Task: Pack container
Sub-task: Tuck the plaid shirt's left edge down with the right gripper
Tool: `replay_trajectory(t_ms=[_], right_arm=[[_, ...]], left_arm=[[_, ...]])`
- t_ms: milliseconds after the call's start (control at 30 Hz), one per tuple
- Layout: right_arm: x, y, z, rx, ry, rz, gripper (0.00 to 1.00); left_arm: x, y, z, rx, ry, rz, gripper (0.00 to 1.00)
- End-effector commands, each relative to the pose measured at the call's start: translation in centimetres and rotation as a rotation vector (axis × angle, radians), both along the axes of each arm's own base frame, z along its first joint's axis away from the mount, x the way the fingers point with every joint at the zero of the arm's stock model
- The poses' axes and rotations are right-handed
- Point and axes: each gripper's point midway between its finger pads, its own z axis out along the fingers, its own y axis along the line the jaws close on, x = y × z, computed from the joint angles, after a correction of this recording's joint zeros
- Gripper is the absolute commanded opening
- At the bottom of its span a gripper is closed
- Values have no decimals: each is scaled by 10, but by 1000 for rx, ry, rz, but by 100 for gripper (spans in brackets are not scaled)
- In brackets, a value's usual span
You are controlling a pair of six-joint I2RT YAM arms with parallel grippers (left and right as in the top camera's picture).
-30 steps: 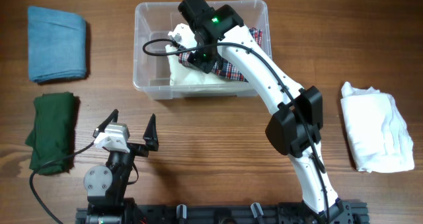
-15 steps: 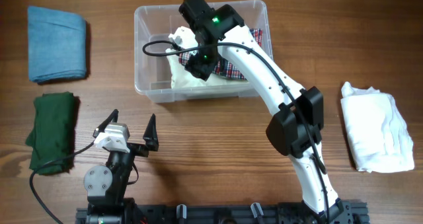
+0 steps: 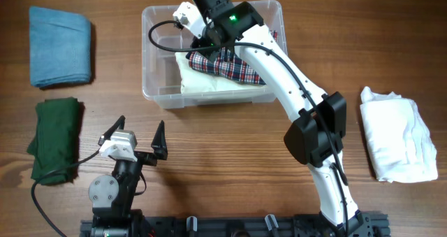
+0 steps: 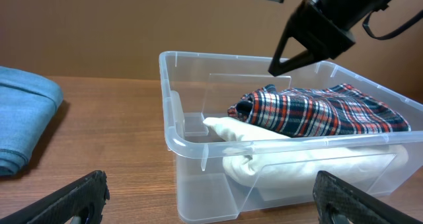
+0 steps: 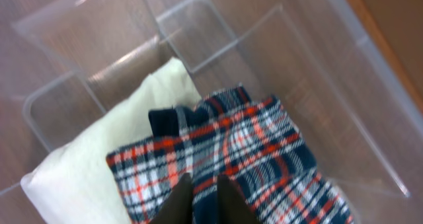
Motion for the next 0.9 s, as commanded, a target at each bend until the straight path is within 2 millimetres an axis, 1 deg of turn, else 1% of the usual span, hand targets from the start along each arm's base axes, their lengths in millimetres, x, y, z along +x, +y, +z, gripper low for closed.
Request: replay_trajectory(t_ms=[0,100,167,200,367,633,733,867], right_arm=[[-13,-1,-10,3,79,3,8],[-28,-5,-16,-9,148,15,8],[-34,-5,-18,-10,178,22,8],[-37,-5,-20,-11,191,25,7],[-36,-5,-35,-27,215,23,6],[-34,-4,-78,-66,271,20,6],[-36,-8,-93,-87,303,13,6],[-40,-15,-98,-106,334,5,6]], left_arm=[[0,0,-2,-5,3,4,100],[0,0,-2,-5,3,4,100],[0,0,-2,-5,3,4,100],[0,0,-2,-5,3,3,100],[0,0,-2,-5,3,4,100],[0,0,-2,-5,3,4,100],[0,0,-2,-5,3,3,100],[0,0,-2,-5,3,4,100]])
